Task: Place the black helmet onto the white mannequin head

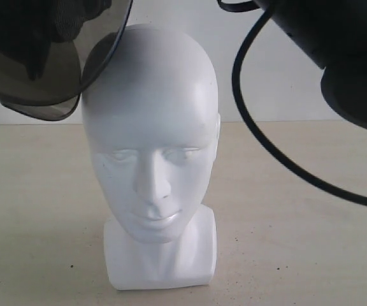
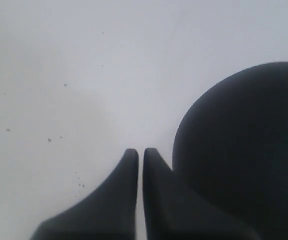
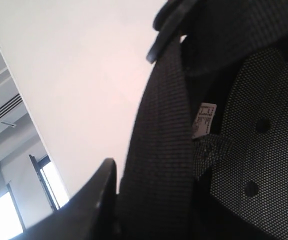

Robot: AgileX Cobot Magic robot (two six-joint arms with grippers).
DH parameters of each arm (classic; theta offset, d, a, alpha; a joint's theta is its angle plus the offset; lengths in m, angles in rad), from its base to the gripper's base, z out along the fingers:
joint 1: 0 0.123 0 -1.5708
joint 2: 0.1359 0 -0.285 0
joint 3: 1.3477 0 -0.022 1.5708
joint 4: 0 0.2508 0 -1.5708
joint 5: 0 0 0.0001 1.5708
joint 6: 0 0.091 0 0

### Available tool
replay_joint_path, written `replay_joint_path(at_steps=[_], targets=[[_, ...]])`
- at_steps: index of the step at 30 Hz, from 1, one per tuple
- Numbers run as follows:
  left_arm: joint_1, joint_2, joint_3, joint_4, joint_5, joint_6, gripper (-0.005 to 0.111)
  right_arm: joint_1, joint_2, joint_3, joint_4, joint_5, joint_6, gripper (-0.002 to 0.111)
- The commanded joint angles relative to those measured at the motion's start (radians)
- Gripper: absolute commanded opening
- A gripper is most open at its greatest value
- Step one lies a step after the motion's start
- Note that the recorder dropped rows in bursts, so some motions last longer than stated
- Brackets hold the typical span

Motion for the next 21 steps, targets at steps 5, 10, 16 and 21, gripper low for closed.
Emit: replay_joint_path(at_steps=[5, 10, 16, 21], targets=[[-0.003, 0.238, -0.271, 0.437, -0.010, -0.324, 0.005, 0.003, -0.001, -0.023, 0.041, -0.077, -0.083, 0.000], [-0.003, 0.340, -0.355, 0.684, -0.112, -0.537, 0.005, 0.003, -0.001, -0.023, 0.051, -0.077, -0.092, 0.000], [-0.003, 0.373, -0.424, 0.687, -0.101, -0.522, 0.005, 0.003, 0.000, -0.023, 0.064, -0.077, -0.104, 0.000], [-0.003, 0.373, -0.480, 0.687, -0.038, -0.474, 0.005, 0.003, 0.016, -0.023, 0.096, -0.077, -0.108, 0.000]])
